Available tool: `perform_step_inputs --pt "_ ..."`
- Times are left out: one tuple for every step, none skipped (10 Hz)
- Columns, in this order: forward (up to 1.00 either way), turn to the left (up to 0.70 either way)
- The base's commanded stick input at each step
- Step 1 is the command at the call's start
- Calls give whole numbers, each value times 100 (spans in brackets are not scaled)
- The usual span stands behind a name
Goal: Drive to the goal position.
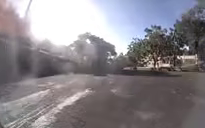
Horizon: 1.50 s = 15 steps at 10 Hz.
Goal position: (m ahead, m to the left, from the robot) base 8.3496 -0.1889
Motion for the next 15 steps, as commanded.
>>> perform_step_inputs --pt "50 -50" --pt "50 -41" --pt "50 -21" --pt "50 -1" --pt "50 0" --pt "50 0" --pt "50 0" --pt "50 0" --pt "50 0" --pt "50 0" --pt "50 0" --pt "50 0" --pt "50 0" --pt "50 0" --pt "50 0"
